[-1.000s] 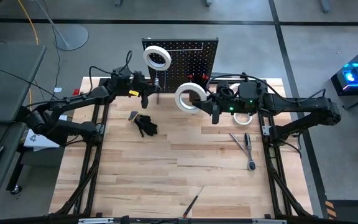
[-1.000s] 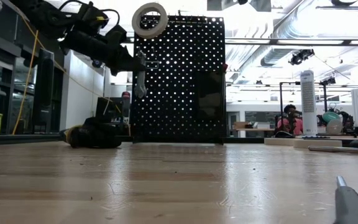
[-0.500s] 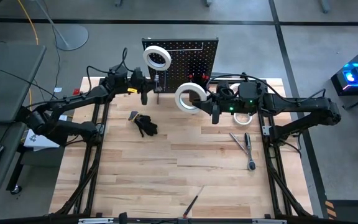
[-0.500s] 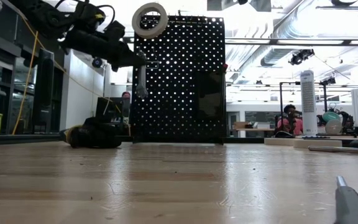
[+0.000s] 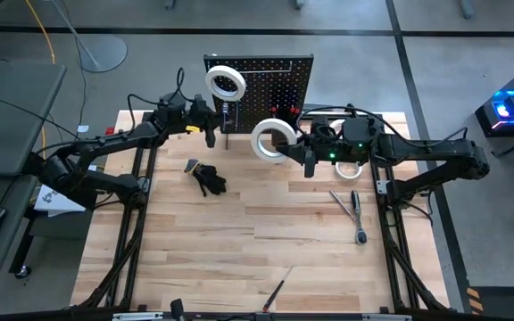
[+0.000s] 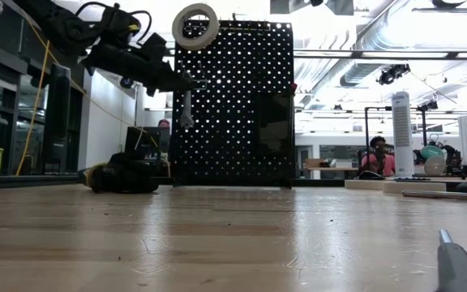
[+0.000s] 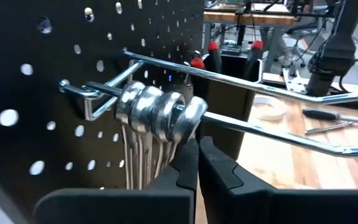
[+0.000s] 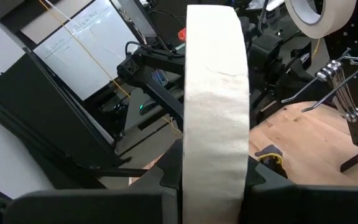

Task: Hang tools onto peg board
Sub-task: Hang the white masking tape on the peg board

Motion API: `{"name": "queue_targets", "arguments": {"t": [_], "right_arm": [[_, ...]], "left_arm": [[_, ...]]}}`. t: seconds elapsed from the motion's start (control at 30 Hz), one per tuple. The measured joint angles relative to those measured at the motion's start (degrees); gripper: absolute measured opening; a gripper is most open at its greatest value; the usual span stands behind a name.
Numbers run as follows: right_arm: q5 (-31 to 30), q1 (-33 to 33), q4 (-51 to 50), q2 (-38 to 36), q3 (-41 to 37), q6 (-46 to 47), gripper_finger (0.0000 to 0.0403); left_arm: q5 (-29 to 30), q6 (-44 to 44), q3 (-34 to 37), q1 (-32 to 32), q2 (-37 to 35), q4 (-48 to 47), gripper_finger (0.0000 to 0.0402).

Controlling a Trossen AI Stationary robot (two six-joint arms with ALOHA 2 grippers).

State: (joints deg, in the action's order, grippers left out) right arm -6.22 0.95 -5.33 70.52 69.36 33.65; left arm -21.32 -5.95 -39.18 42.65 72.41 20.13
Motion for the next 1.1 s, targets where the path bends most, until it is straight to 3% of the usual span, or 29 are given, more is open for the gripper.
{"name": "queue_targets", "arguments": {"t": [0.37, 0.77, 1.0, 1.1], "right_arm": [[0.02, 0.0, -0.01, 0.02, 0.0, 0.0, 0.005], [1.03, 0.0, 2.63, 4.35, 0.04, 0.89, 0.005], [3.87, 0.14, 7.75, 10.8, 0.04, 0.91, 0.005], [3.91, 0.7, 9.45, 13.33, 0.04, 0.89, 0.005]], "left_arm": [[-0.11, 1.13, -0.02, 3.23, -0.01, -0.04, 0.0], [-4.41, 6.27, -0.04, 0.38, -0.07, -0.81, 0.0], [-14.32, 11.66, -0.04, -0.01, -0.43, -4.92, 0.0], [-14.64, 11.24, -0.04, -0.17, -2.0, -11.72, 0.0]]}}
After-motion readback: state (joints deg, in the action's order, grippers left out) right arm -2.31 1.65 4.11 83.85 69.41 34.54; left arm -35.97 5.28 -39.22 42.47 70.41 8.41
